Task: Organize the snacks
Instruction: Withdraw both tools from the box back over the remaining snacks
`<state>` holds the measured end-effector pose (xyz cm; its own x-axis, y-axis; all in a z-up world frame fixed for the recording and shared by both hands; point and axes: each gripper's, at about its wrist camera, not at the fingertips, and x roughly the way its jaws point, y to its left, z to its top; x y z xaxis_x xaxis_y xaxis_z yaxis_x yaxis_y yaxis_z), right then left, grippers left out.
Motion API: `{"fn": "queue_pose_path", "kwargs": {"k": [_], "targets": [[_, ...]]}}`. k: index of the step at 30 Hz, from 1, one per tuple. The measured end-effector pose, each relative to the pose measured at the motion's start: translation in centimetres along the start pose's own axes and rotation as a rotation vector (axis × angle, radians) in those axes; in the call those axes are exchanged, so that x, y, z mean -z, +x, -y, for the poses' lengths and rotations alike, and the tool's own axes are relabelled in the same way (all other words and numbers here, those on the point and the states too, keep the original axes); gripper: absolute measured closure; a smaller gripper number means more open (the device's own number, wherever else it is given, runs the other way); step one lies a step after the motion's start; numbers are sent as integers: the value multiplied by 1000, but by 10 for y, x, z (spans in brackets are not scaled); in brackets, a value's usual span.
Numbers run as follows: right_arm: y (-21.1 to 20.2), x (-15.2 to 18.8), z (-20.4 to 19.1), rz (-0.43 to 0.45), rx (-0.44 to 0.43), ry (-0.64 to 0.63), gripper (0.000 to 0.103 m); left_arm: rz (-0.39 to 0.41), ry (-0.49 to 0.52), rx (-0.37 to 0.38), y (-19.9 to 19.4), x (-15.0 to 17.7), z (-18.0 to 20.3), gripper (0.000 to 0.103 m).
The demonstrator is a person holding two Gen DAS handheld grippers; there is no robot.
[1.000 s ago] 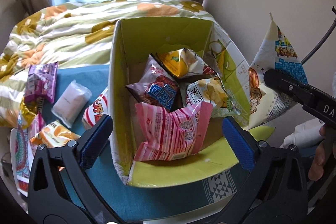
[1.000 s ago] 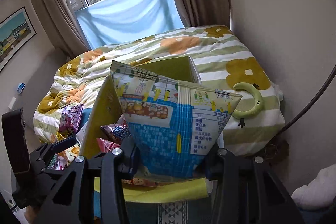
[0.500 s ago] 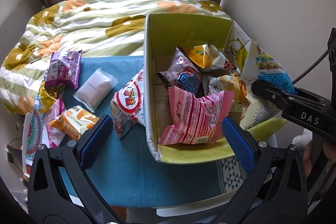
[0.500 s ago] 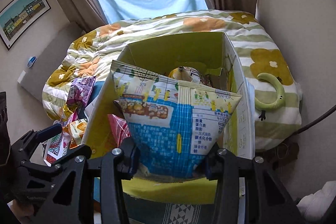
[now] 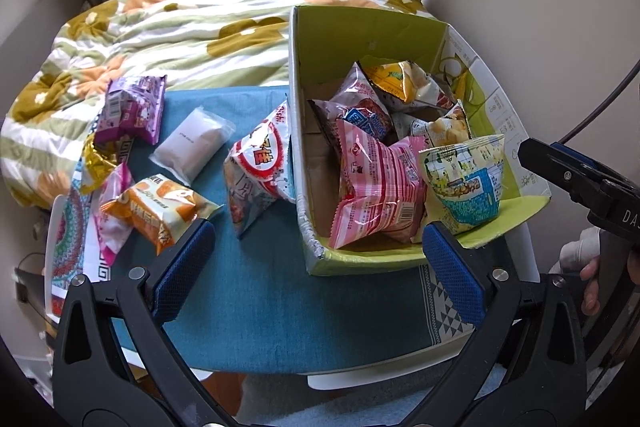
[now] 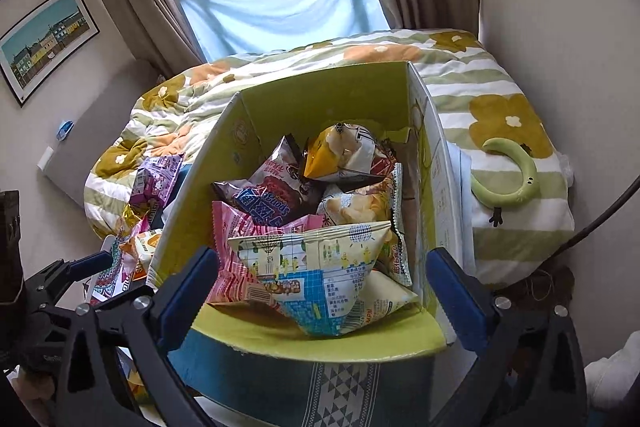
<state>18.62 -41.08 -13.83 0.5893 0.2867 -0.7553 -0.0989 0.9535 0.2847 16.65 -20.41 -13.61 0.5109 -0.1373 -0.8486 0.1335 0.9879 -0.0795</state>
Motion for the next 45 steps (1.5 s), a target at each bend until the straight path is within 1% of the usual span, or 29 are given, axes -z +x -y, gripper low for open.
{"fn": "queue_pose_path", "kwargs": {"k": [2,4,5,8,10,14,19,25,27,31,35,37,40,45], "targets": [[-4,0,-2,2,-1,-3,0,14,2,-12,-8,1,-2,0],[-8,-1,-5,3,30,-7,0,27,-1,-32,-17,1,-7,0],[-10,-2,-7,6,32,-9,0,33,-5,-38,-22,2,-11,0],[-16,-5,-13,31,19,-12,0,46,-30,-66,-36,4,-27,0],[-18,-8,-21,38,10,-19,0,61,-49,-71,-45,7,-41,0],[-24,-11,-42,63,0,-24,0,67,-71,-74,-56,13,-74,0],[-30,-9,-75,102,44,29,0,67,-72,-63,-65,16,-124,0],[-18,-5,-130,97,68,42,0,42,-57,-36,-65,15,-188,0],[-11,-3,-149,91,86,49,0,35,-46,-30,-63,14,-210,0],[6,0,-186,85,91,61,0,21,-20,-11,-54,12,-251,0],[26,5,-220,76,101,58,0,0,10,16,-32,11,-289,0],[38,9,-237,69,109,51,0,-20,24,42,-19,10,-305,0],[56,14,-256,40,103,31,0,-42,62,87,2,11,-320,0],[91,25,-275,-15,60,-14,0,-70,155,124,33,16,-328,0]]}}
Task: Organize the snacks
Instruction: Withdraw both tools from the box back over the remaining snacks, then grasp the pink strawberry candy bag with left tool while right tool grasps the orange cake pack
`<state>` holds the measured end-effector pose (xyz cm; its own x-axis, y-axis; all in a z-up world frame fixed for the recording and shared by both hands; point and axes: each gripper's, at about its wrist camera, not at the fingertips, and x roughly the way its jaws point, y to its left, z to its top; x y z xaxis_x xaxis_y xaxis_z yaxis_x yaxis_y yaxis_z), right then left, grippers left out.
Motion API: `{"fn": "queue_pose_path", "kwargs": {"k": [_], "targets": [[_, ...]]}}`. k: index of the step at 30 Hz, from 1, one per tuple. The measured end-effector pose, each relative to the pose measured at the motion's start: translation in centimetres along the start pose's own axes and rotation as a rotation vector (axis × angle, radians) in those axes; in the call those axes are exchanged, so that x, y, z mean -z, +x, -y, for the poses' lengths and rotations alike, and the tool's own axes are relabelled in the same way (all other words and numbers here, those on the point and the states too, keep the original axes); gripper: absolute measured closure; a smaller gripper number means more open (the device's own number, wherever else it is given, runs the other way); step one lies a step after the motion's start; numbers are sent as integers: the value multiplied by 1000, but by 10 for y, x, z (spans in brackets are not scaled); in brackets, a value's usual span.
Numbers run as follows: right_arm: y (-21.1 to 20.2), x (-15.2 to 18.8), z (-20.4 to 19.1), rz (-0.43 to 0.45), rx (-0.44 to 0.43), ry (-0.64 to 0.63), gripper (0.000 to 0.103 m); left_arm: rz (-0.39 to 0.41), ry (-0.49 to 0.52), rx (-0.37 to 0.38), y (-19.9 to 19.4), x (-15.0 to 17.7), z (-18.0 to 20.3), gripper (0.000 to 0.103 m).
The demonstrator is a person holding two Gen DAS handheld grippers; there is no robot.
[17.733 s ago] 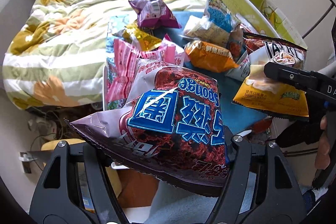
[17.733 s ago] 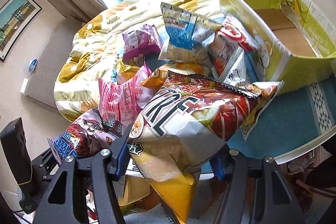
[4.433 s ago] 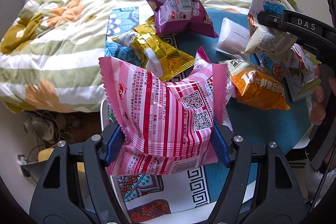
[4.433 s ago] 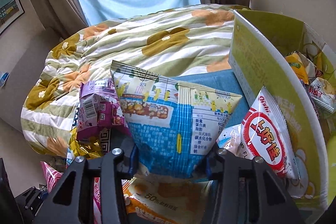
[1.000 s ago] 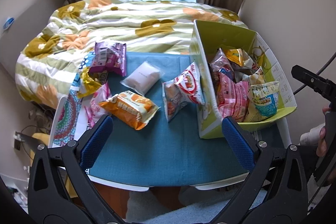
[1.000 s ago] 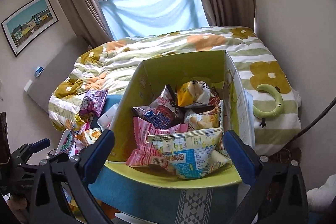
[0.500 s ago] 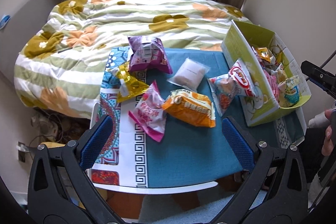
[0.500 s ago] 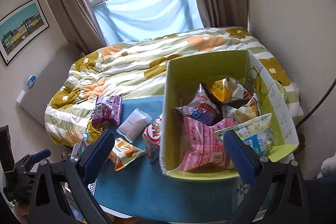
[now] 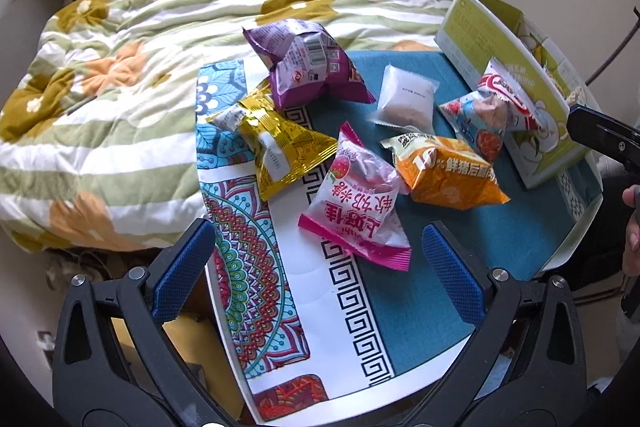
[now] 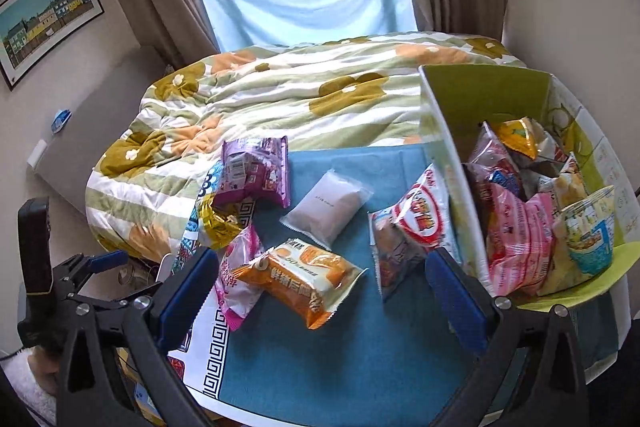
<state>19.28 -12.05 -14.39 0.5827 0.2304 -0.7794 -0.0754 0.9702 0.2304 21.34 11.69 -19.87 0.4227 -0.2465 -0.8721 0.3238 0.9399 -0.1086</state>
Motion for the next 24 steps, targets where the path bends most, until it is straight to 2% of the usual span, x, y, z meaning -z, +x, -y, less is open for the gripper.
{"fn": "queue_pose_path", "kwargs": {"k": [3,7,14,24], "targets": [[22,7,-8,-37,-31,-37,0,-10,29,32,17,2,-1,0],[48,15,-19,-83,-44,-151,0,-17,58,78,40,1,4,0],[82,23,-21,-163,-78,-344,0,-22,134,88,74,-5,21,0],[122,28,-15,-281,-111,-407,0,-67,135,108,105,-14,34,1]]}}
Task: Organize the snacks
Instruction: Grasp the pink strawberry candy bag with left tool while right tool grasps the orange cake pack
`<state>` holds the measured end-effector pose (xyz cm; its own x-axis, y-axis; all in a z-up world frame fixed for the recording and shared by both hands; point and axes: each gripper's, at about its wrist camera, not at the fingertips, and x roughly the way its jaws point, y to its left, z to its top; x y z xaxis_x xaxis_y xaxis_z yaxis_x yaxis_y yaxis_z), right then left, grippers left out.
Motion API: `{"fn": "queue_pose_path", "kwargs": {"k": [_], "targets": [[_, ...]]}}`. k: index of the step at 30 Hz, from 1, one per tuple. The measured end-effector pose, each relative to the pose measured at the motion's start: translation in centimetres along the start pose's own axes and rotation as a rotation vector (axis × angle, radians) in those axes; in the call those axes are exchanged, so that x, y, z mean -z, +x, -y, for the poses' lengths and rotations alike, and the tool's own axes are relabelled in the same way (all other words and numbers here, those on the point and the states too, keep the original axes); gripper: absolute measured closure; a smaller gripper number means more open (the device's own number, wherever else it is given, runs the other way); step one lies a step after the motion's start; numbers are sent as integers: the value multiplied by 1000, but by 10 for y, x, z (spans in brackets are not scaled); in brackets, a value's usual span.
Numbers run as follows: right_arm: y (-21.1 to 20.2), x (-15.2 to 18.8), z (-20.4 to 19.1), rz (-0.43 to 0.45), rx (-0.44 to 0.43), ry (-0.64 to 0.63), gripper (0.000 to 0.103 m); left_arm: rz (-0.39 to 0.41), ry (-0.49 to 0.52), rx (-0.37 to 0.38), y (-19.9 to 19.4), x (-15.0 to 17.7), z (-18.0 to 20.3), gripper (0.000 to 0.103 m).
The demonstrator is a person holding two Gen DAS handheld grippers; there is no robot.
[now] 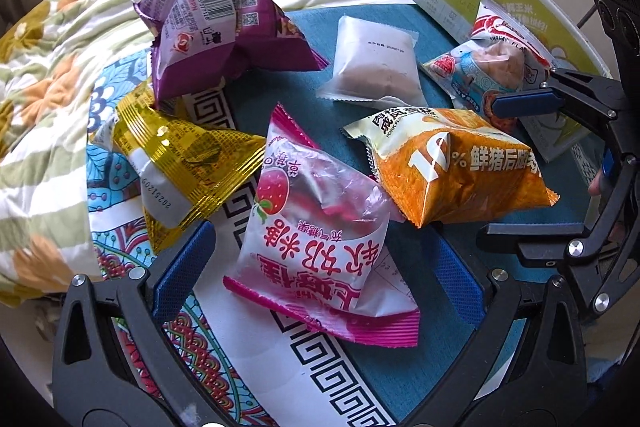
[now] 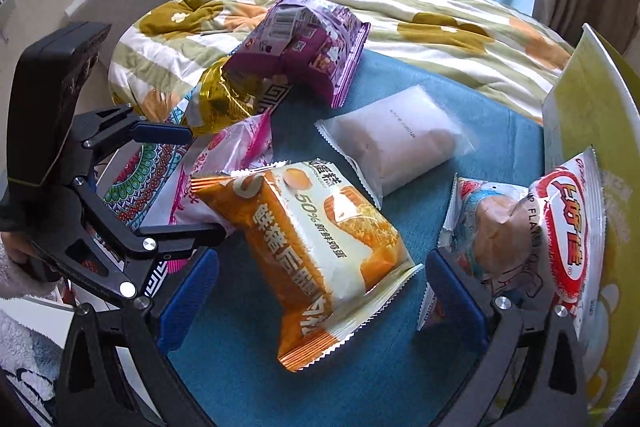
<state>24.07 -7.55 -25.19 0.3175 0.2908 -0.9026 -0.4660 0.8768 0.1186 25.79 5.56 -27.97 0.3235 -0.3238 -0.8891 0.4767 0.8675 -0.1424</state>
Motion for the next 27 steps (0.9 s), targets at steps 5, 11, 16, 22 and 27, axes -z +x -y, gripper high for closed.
{"fn": "queue_pose_path", "kwargs": {"k": [5,11,16,22,27], "targets": [[12,-1,0,-60,19,-49,0,-39,27,-4,14,-3,10,10],[20,-3,4,-83,11,-90,0,-61,14,-31,21,-2,11,31],[26,-10,3,-82,-3,-113,2,-63,1,-47,16,1,10,45],[36,-14,-4,-102,-27,-146,13,-75,-72,-61,5,13,-1,46],[40,-15,-7,-102,-38,-155,14,-85,-113,-77,-5,26,-8,47]]}}
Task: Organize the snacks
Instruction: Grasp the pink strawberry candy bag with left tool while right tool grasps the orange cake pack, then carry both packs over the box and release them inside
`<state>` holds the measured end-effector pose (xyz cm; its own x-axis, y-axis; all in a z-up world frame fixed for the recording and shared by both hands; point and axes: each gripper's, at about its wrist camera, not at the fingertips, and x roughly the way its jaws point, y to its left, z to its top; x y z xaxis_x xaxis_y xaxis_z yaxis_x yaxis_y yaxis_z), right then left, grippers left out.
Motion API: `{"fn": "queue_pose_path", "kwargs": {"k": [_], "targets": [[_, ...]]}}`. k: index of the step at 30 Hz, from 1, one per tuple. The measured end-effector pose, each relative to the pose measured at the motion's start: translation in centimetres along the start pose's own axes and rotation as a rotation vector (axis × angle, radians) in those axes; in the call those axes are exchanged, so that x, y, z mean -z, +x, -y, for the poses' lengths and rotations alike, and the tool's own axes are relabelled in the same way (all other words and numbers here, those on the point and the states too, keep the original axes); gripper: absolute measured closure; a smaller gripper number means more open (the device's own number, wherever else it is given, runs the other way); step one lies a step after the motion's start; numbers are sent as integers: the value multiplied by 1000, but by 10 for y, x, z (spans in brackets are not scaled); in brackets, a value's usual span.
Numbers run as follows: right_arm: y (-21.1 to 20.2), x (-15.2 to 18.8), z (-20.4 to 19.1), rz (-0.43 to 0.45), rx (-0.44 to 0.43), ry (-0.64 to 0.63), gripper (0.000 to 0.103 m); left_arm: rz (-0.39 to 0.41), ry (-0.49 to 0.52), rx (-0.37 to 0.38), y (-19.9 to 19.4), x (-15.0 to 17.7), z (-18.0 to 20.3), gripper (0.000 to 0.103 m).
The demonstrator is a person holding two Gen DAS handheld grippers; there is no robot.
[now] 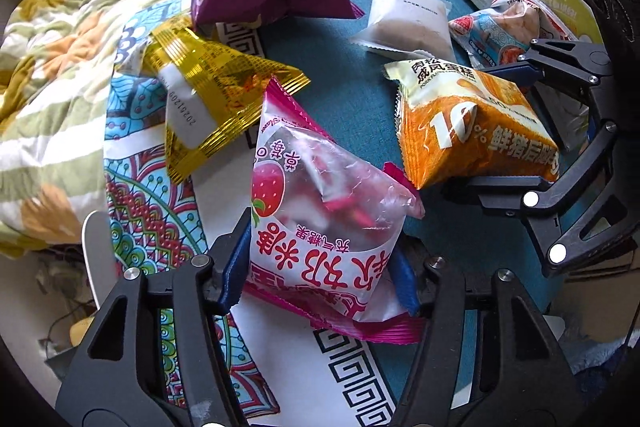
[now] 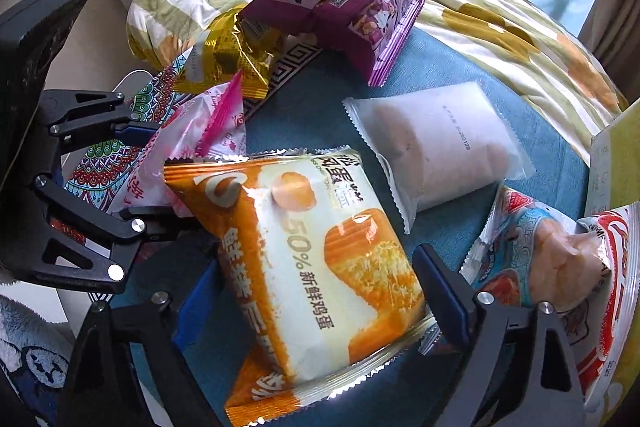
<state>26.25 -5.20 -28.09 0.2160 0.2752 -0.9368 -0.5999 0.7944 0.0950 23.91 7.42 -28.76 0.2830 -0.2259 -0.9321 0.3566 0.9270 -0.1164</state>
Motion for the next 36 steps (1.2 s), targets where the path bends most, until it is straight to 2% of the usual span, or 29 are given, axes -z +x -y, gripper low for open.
{"fn": "queue_pose_path", "kwargs": {"k": [4,6,8,11,19,27,36], "targets": [[2,0,-4,0,-9,4,15,-10,-24,-11,-6,9,-6,48],[4,0,-6,-4,-15,7,21,-13,-40,-13,-10,15,-9,48],[5,0,-9,-6,-16,6,33,-13,-52,-13,-13,19,-12,50],[3,1,-15,4,6,9,39,-7,-60,-12,-20,24,-15,52],[-28,1,-30,71,26,83,41,51,-52,2,-56,23,-16,53],[-105,8,-29,187,69,261,41,158,21,35,-112,-6,7,53],[-192,33,13,316,148,409,41,284,99,47,-151,-70,77,53]]}}
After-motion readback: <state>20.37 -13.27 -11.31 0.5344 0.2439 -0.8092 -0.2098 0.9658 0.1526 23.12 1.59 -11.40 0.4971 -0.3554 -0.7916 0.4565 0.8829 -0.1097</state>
